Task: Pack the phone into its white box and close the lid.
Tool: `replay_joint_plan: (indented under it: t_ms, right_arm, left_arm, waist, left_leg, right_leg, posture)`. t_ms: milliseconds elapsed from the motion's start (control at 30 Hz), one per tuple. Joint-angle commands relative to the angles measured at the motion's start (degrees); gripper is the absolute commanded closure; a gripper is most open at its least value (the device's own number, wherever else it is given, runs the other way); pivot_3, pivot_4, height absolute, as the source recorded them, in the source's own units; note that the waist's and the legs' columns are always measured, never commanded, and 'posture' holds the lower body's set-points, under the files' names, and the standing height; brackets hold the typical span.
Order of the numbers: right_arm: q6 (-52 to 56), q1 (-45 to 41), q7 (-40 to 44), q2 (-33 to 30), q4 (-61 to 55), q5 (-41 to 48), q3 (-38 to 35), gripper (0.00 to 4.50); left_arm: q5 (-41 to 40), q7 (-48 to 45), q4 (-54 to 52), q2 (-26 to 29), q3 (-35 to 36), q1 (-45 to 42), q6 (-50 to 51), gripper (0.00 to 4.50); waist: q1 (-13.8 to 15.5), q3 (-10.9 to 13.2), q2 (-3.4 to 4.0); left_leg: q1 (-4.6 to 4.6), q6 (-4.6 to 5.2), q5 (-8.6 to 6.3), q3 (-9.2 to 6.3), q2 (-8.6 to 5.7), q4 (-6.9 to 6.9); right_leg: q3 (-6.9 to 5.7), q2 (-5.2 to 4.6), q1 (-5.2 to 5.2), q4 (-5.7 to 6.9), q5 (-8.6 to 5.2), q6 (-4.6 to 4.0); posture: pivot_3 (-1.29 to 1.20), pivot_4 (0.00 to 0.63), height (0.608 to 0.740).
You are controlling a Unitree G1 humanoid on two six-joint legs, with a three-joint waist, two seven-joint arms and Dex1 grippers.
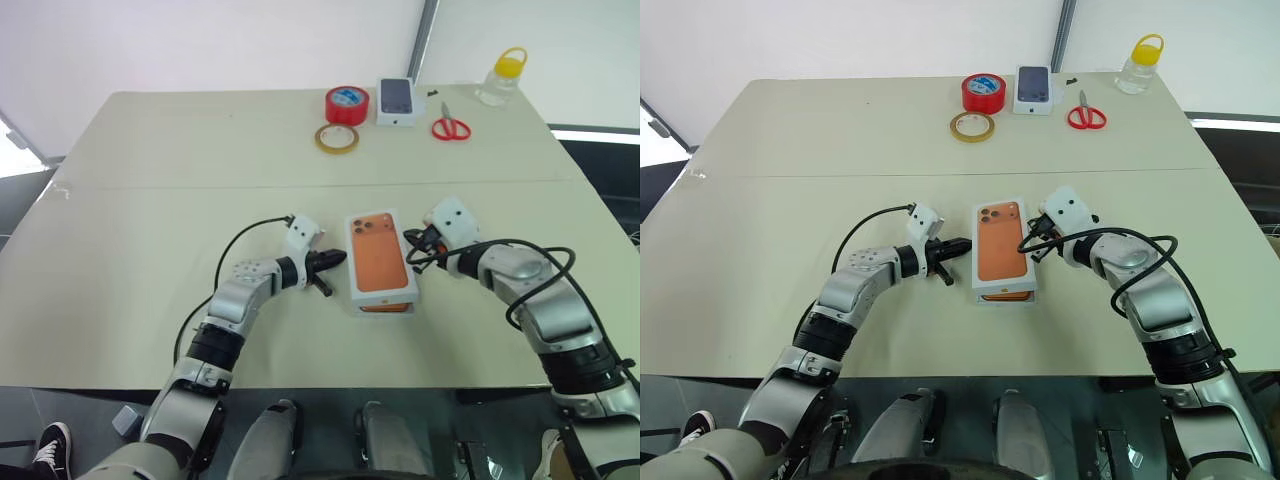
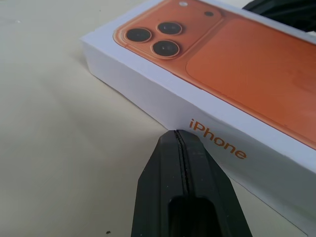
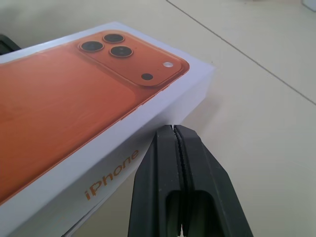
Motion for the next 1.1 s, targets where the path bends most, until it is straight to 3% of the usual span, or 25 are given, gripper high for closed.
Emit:
replay_joint_plan:
  t_ms: [33, 1100]
  right_arm:
    - [-0.4, 0.5, 1.0, -0.3, -3.4, -0.5, -1.5, 4.46]
    - [-1.0, 5.9, 6.9, -2.6, -7.5, -5.4, -0.2, 4.46]
  left_arm:
    - [-0.4, -1.2, -2.8, -0.6, -0.9, -0.9, 0.0, 4.5]
    - [-0.1, -0.7, -10.4, 0.7, -1.9, 4.3, 3.6, 4.5]
  waist:
    - [0.0, 0.0, 0.0]
    - [0.0, 0.0, 0.0]
  left_leg:
    - [0.0, 0.0, 0.0, 0.0, 0.0, 0.0]
    - [0.01, -0.01, 0.01, 0.0, 0.01, 0.03]
  right_leg:
    - [0.0, 0.0, 0.0, 0.0, 0.0, 0.0]
    - [0.0, 0.0, 0.01, 0.01, 0.0, 0.0]
  posture:
    - [0.0, 0.15, 0.74]
    - [0.0, 0.15, 0.74]
